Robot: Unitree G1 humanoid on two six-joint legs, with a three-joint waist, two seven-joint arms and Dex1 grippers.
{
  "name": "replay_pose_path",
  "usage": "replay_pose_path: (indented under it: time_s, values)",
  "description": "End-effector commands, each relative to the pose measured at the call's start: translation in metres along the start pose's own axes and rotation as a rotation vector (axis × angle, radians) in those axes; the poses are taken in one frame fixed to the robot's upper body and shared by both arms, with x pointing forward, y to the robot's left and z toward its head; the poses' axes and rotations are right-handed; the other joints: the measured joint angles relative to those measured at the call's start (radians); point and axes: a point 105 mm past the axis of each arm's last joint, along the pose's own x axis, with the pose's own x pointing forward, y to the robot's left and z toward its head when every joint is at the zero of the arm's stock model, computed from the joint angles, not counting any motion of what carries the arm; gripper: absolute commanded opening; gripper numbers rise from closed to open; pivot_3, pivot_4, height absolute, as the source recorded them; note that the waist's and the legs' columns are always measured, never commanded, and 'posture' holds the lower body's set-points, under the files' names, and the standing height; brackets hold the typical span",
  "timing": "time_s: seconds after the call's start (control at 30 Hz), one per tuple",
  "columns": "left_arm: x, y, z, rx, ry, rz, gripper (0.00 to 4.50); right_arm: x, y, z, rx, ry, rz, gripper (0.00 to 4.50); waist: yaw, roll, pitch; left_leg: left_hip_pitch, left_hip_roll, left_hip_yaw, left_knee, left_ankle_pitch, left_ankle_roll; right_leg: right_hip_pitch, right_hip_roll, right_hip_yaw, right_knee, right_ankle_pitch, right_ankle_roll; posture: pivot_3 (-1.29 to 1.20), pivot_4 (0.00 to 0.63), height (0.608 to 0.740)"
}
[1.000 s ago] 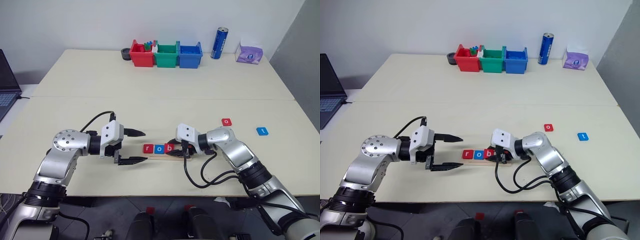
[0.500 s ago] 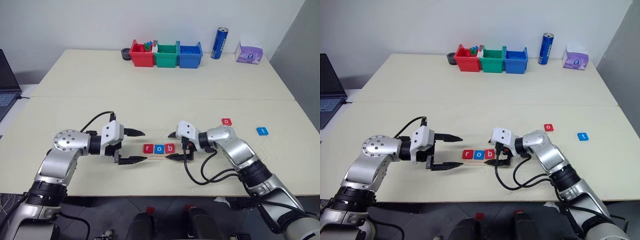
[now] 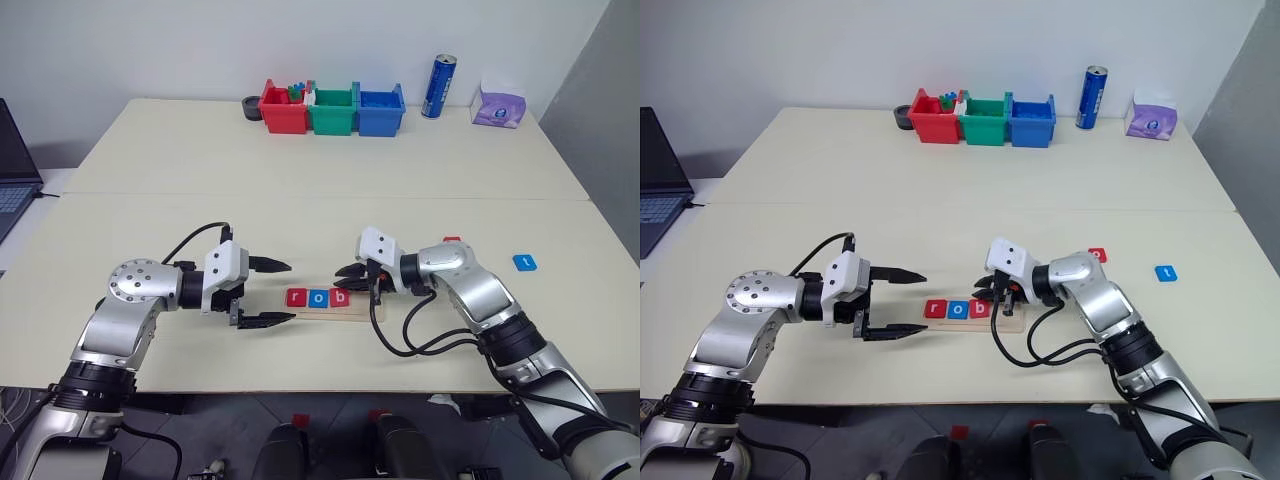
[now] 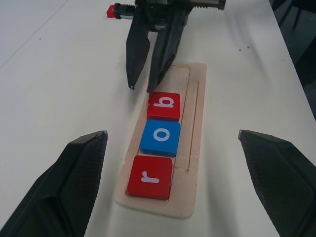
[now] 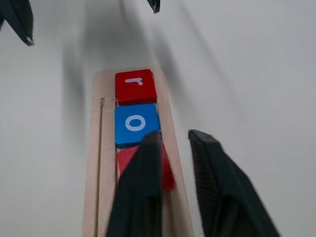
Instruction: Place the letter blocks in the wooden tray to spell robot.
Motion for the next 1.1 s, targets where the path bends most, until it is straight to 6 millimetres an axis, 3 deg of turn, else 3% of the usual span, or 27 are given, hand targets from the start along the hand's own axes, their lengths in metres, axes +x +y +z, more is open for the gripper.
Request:
replay_pose_path:
  time_s: [0.03,0.4,1.1]
  values:
    - [-0.002,0.003,0.008,0.040,-0.011,0.007,4.50,0.004,-0.003,0.007,-0.065,-0.015,-0.028,0.02,0.000,0.000,0.000,0.000,0.000,0.000,0.000,0.000,0.000,0.000,0.000,0.000,0.000,0.000,0.000,0.00,0.150,0.740]
    - [0.000,0.003,0.009,0.044,-0.014,0.004,4.50,0.011,-0.014,0.004,-0.112,-0.003,-0.083,0.02,0.000,0.000,0.000,0.000,0.000,0.000,0.000,0.000,0.000,0.000,0.000,0.000,0.000,0.000,0.000,0.00,0.150,0.740]
    - [0.001,0.005,0.011,0.053,-0.017,0.003,4.50,0.009,0.003,0.001,-0.153,0.013,0.003,0.02,0.000,0.000,0.000,0.000,0.000,0.000,0.000,0.000,0.000,0.000,0.000,0.000,0.000,0.000,0.000,0.00,0.150,0.740]
